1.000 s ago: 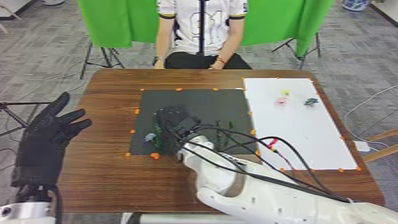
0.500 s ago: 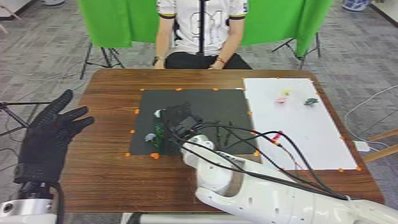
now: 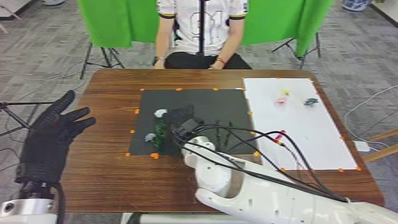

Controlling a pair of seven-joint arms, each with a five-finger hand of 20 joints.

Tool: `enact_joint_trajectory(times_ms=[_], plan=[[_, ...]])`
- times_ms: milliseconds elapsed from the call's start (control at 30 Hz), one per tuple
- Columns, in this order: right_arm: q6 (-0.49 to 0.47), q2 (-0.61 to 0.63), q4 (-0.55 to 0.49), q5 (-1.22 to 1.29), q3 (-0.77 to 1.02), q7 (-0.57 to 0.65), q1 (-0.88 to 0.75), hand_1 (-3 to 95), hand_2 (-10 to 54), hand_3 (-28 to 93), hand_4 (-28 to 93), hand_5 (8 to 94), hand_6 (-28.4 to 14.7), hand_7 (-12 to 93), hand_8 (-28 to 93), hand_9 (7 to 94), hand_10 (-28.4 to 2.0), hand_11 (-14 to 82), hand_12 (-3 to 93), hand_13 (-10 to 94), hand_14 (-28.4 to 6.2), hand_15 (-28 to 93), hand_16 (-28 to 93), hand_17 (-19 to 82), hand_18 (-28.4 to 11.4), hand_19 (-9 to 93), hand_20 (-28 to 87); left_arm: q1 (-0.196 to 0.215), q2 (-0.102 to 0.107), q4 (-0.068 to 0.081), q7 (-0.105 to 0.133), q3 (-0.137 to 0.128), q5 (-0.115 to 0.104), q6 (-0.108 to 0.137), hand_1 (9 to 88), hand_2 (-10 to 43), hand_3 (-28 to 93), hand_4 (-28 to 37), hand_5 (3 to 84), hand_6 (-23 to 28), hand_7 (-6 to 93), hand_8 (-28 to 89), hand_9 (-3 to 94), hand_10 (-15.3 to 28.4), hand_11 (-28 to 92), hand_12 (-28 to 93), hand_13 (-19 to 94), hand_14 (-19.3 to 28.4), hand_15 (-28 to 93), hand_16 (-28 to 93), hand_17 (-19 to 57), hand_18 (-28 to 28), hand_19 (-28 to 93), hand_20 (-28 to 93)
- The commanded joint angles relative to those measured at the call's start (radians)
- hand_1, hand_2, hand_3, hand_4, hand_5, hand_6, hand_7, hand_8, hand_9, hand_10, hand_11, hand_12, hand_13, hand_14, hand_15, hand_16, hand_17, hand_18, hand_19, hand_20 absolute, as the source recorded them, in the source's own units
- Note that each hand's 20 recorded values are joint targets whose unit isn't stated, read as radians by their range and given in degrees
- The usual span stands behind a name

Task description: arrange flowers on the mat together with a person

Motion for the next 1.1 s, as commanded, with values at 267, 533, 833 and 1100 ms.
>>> enact_joint_trajectory(times_ms=[267, 533, 833, 1100], plan=[[-0.055, -0.01, -0.056, -0.004, 0.057, 0.001, -0.026, 42.2, -9.5, 72, -28, 67.9, 0.7, 15, -12, 70.3, -14.2, 25.4, 16.9, 67, -9.8, 60, 15, 26, -21.4, 85, 1, 0.019, -0.011, -0.002, -0.016, -0.014, 0.008, -0.011, 21.0, 2.0, 80, -28.3, 30.6, 4.4, 15.4, -11, 33.3, 18.8, 26, 12, 25, 27.3, 56, -9, -8.9, 23.2, 49, 22], [-0.044, -0.001, -0.085, 0.008, 0.073, -0.001, -0.015, 41.7, -9.5, 72, -28, 66.6, 0.0, 14, -12, 69.7, -14.6, 25.2, 16.9, 66, -10.2, 61, 15, 25, -21.9, 86, 1, 0.03, -0.009, -0.006, 0.002, -0.009, 0.002, 0.004, 21.0, 2.1, 80, -28.3, 30.6, 4.3, 15.4, -11, 33.3, 18.7, 26, 12, 25, 27.3, 56, -9, -8.9, 23.2, 49, 22], [-0.035, -0.002, -0.093, 0.044, 0.087, -0.006, -0.003, 41.2, -9.5, 72, -28, 65.9, -0.3, 14, -12, 69.3, -14.8, 24.9, 16.8, 66, -10.5, 61, 15, 25, -22.1, 86, 2, 0.026, -0.008, -0.004, 0.006, 0.0, 0.001, 0.01, 21.0, 2.1, 80, -28.3, 30.5, 4.3, 15.4, -11, 33.3, 18.7, 26, 12, 25, 27.2, 56, -9, -8.9, 23.2, 49, 22], [-0.047, -0.004, -0.088, 0.049, 0.082, -0.017, -0.008, 41.1, -9.5, 71, -27, 65.8, -0.3, 14, -12, 69.0, -14.9, 24.7, 16.8, 66, -10.5, 61, 14, 25, -22.1, 86, 2, 0.023, -0.011, -0.003, 0.003, 0.004, 0.002, 0.01, 21.0, 2.1, 80, -28.3, 30.6, 4.3, 15.3, -11, 33.3, 18.7, 26, 12, 24, 27.1, 56, -9, -8.9, 23.2, 49, 22]])
